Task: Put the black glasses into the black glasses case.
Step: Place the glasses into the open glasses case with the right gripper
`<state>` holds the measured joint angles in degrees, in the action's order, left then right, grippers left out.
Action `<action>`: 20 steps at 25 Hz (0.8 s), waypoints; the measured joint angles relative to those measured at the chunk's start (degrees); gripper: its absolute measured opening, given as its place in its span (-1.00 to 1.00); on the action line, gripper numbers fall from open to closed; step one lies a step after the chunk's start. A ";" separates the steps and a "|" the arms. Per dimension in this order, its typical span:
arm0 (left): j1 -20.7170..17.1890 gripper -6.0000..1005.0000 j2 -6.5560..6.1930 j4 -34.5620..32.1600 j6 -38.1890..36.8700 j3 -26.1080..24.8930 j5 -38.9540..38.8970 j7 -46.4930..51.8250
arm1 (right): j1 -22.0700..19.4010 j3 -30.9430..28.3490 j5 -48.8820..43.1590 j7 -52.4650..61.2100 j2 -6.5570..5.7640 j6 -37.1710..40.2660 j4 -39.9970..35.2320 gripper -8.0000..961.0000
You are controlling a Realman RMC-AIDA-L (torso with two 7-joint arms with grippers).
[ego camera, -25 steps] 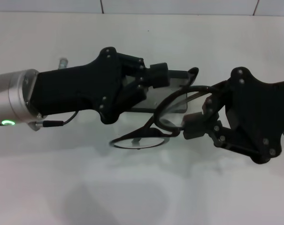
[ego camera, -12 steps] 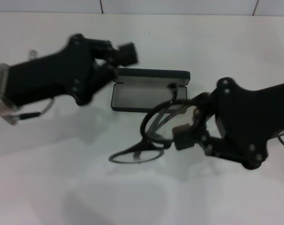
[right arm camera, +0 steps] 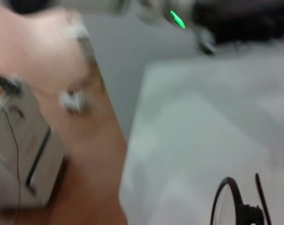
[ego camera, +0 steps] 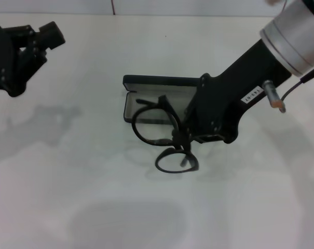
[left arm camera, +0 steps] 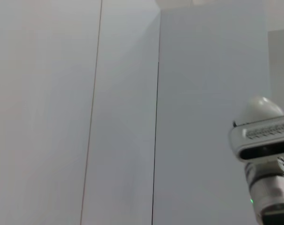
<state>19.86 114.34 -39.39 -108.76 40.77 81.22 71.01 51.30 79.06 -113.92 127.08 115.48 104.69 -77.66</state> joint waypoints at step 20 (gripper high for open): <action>-7.76 -0.89 1.83 -0.31 -3.05 -0.07 0.18 -3.85 | 28.25 9.56 -16.95 5.52 0.82 -0.70 24.78 -0.87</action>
<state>12.11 116.16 -39.70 -111.82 40.69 81.40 67.16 79.56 88.62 -130.87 132.60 116.30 104.00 -52.87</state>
